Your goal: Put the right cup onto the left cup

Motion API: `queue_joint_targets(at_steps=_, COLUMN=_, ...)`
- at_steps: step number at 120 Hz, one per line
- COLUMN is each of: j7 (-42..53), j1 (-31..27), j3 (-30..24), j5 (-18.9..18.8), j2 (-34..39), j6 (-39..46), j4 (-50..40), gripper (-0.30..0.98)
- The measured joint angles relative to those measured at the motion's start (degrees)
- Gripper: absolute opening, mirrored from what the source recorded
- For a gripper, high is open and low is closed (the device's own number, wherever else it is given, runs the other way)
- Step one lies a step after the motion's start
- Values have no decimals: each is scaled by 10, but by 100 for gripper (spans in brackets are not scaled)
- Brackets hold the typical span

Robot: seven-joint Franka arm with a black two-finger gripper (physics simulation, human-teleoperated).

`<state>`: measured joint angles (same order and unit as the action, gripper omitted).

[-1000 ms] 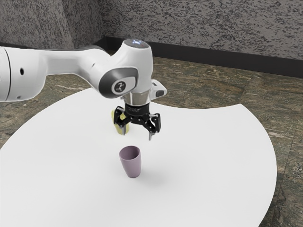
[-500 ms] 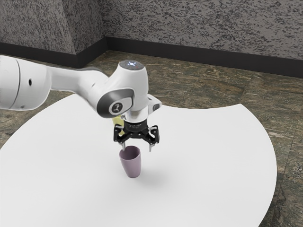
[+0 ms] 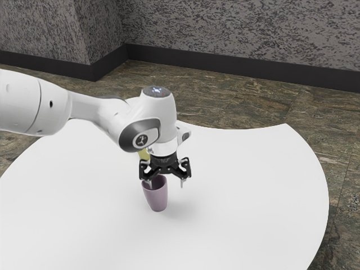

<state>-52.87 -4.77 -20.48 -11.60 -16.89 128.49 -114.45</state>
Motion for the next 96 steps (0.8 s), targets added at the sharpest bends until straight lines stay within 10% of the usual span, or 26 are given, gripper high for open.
queue_joint_targets(at_steps=30, j7=-11, j1=-2, j3=2, j5=-1, j2=-19, j6=13, j4=1, gripper=61)
queue_joint_targets(at_steps=96, j7=-24, j1=-2, j3=12, j5=-14, j2=-22, j6=15, j4=2, gripper=-3)
